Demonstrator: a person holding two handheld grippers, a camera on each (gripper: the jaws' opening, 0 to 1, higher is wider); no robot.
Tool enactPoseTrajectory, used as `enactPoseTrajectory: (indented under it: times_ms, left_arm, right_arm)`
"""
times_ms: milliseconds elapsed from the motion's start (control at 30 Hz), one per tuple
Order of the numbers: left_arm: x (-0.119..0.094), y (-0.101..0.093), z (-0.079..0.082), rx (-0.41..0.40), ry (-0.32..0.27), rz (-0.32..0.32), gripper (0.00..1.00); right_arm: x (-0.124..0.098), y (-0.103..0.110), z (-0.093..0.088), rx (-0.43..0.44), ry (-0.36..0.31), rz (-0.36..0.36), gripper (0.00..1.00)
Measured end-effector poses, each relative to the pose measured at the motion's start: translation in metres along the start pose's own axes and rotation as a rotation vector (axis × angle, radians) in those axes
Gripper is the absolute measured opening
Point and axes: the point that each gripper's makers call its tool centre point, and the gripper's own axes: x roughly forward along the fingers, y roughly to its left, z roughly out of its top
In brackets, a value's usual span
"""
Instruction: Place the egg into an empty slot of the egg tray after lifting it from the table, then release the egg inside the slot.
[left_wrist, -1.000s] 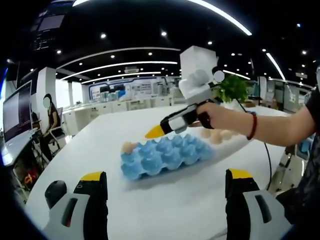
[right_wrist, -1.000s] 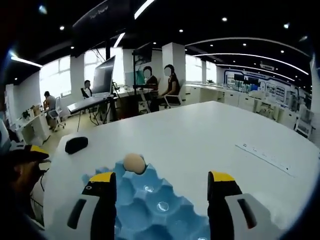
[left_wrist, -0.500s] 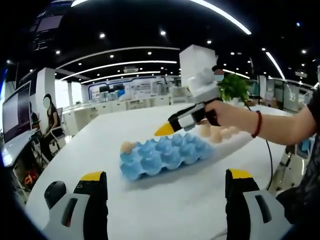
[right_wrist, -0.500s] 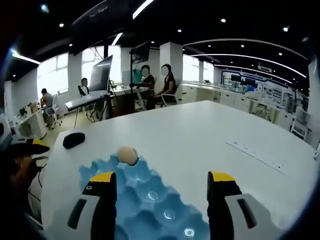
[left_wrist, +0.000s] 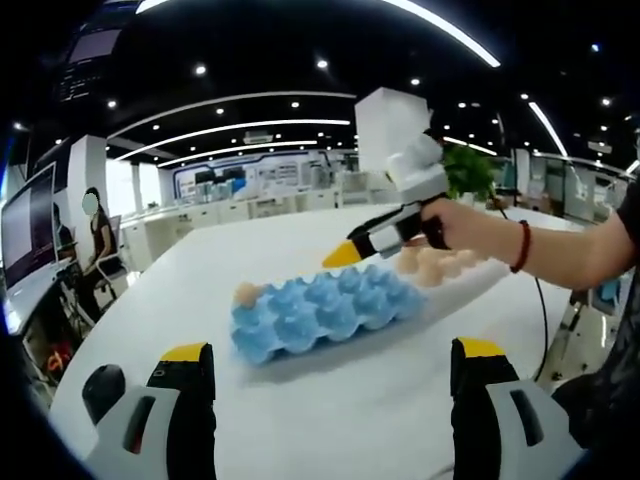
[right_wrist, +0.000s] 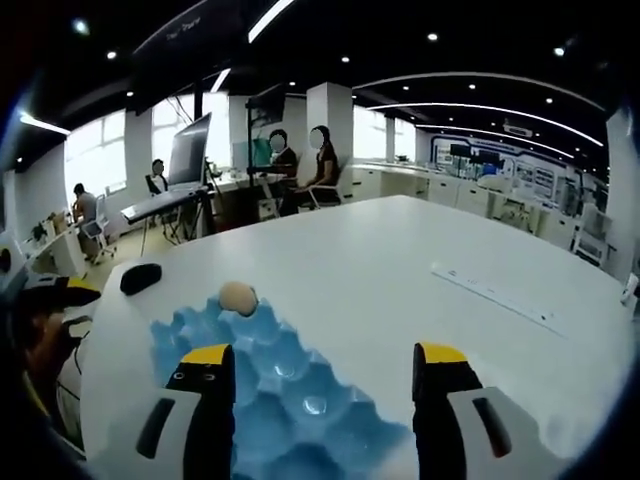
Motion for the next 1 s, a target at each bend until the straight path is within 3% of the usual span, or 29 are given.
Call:
enactPoseTrajectory:
  times_ms: [1000]
  left_arm:
    - [0.01, -0.013, -0.001, 0.023, 0.024, -0.036, 1.0]
  right_arm:
    - [-0.037, -0.035, -0.015, -0.001, 0.011, -0.096, 0.72]
